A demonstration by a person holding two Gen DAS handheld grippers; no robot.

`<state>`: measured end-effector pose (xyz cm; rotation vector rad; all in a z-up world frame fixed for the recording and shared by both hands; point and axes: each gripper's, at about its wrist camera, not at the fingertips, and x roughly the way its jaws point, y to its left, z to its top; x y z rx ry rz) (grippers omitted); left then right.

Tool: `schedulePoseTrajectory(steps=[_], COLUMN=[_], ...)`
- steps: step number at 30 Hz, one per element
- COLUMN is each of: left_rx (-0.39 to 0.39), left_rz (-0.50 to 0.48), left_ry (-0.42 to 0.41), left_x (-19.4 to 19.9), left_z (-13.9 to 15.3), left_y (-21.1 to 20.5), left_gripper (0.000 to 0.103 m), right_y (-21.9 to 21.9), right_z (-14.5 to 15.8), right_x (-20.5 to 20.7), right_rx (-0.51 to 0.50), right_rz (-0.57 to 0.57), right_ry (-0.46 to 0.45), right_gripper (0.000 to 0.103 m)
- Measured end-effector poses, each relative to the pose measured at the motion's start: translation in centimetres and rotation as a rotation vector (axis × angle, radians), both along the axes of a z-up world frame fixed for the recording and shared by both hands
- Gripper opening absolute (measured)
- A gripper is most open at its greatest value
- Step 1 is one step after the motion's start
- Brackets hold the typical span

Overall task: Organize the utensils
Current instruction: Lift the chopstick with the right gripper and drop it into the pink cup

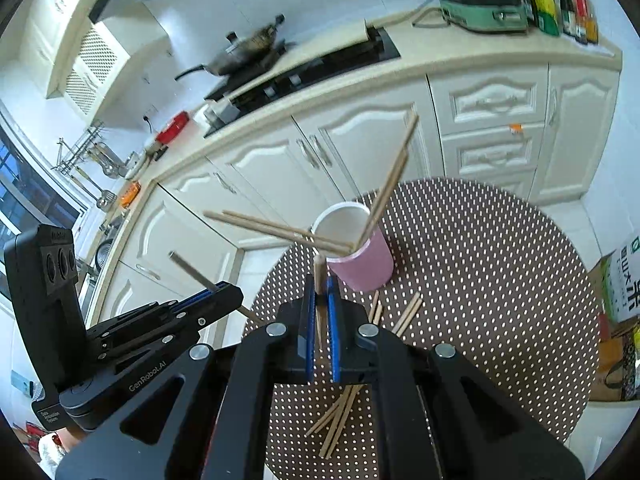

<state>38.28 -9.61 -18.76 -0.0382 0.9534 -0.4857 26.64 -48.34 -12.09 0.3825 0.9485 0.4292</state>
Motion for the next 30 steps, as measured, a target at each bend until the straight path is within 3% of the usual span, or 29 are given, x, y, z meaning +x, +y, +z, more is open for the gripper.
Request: schedulePoseTrajectory(steps=[15,30], left_rx=[-0.060,-0.070], left_rz=[0.046,0.142], left_ry=[-0.137,-0.201], left_x=[0.7,5.1], left_z=[6.1,7.9], left_y=[0.2,0.4], left_gripper=[0.006,0.006], right_y=[-0.8,-1.5], right_z=[6.0,6.6], right_x=[1.4,5.6], right_rx=[-0.022,-0.055], right_rz=[0.003,0.004], right_ry=[-0.181,-0.234], right_gripper=[0.005,0.005])
